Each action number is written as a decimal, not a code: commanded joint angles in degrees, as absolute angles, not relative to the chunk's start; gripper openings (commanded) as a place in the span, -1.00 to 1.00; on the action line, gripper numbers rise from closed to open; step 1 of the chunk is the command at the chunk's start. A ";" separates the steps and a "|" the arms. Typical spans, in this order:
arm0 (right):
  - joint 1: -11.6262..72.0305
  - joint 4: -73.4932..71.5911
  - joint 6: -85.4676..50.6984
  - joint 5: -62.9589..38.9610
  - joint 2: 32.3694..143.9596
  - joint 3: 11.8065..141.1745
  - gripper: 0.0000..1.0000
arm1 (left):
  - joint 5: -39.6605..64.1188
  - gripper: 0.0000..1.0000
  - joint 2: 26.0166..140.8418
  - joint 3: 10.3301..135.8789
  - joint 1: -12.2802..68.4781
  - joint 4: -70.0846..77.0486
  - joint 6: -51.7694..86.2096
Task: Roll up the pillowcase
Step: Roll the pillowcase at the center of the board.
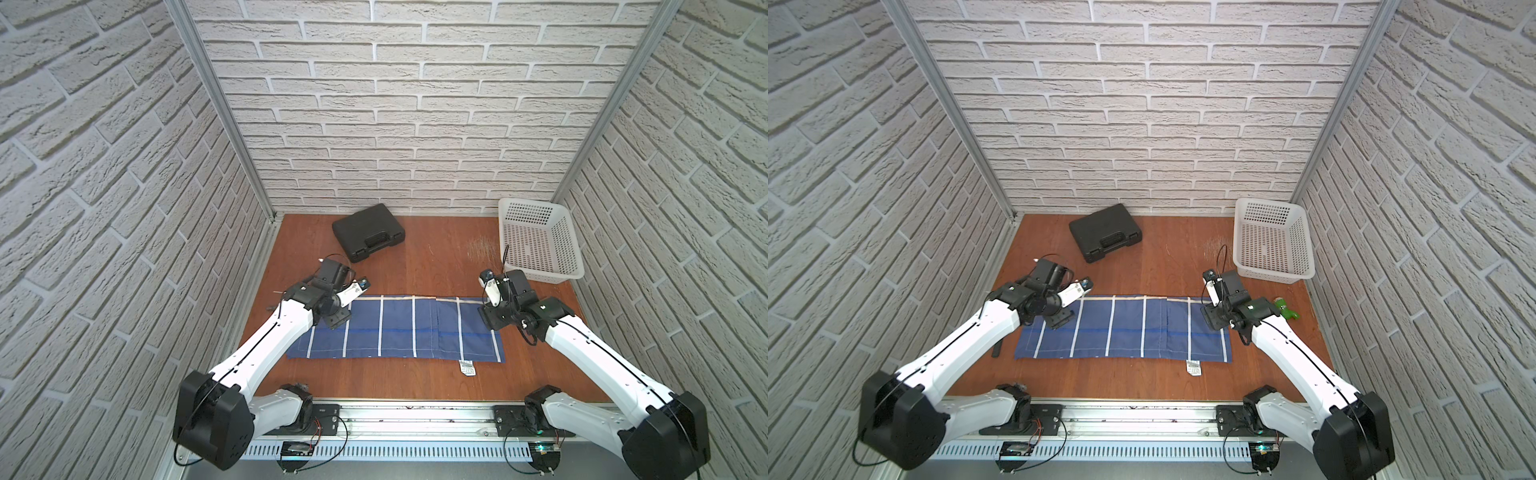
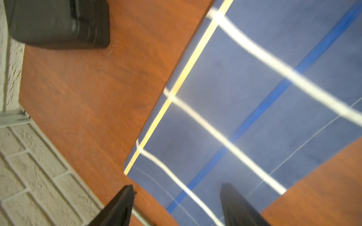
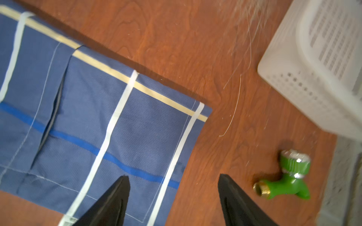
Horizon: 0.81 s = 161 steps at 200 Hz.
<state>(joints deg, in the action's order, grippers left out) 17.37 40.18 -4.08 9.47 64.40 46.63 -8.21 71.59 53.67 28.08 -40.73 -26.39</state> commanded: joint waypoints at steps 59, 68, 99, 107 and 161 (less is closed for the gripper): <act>4.14 41.72 -28.73 -1.92 61.59 37.62 0.41 | 5.77 0.42 101.82 71.36 49.23 -20.54 -13.61; 3.27 40.33 -28.79 -3.17 61.93 36.53 0.40 | 7.05 0.40 104.95 74.57 50.64 -20.49 -13.32; 0.47 35.96 -27.48 -7.98 63.63 34.68 0.37 | 10.39 0.32 112.68 81.73 53.08 -19.50 -12.22; -0.50 34.74 -27.21 -9.39 64.56 34.34 0.35 | 10.62 0.31 114.10 83.22 53.65 -19.84 -12.53; -4.64 30.31 -23.18 -13.91 71.45 35.81 0.29 | 9.06 0.21 123.04 93.36 56.41 -22.27 -15.48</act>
